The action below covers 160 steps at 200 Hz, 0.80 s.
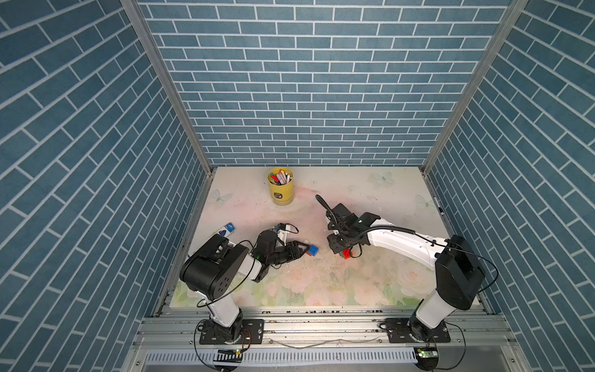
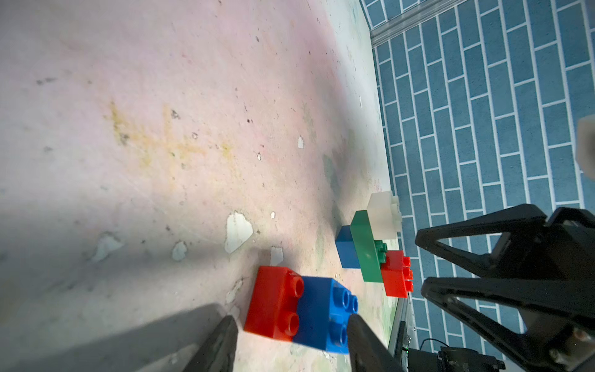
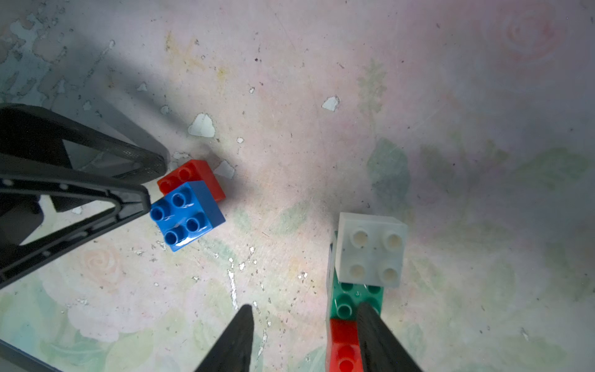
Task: Assemble the letter y with lego
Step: Pick up the lego brick from the center of the board.
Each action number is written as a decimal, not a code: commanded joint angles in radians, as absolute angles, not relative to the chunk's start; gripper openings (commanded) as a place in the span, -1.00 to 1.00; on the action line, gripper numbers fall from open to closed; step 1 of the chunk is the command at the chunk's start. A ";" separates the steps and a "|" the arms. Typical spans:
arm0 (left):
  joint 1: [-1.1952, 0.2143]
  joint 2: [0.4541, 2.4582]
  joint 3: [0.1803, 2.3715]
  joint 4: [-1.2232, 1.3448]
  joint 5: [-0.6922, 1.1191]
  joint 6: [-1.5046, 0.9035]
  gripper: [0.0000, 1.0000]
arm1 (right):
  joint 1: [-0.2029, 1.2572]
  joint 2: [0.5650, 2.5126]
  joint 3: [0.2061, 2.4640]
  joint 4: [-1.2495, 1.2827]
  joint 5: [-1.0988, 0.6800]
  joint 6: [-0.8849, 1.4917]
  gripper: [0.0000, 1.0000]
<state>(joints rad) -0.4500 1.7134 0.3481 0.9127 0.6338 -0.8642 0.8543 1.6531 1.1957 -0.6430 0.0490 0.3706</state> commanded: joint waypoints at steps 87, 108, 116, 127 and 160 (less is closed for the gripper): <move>-0.449 1.766 0.340 0.666 0.633 -0.797 0.10 | 0.853 1.690 1.200 -0.657 0.041 0.407 0.07; -0.449 1.779 0.344 0.655 0.632 -0.789 0.10 | 0.853 1.690 1.197 -0.656 0.044 0.408 0.07; -0.449 1.782 0.344 0.654 0.632 -0.789 0.08 | 0.853 1.693 1.198 -0.658 0.043 0.408 0.07; -0.449 1.781 0.339 0.651 0.629 -0.785 0.06 | 0.854 1.692 1.198 -0.657 0.041 0.407 0.07; -0.449 1.774 0.338 0.612 0.616 -0.770 0.03 | 0.851 1.695 1.200 -0.659 0.043 0.407 0.07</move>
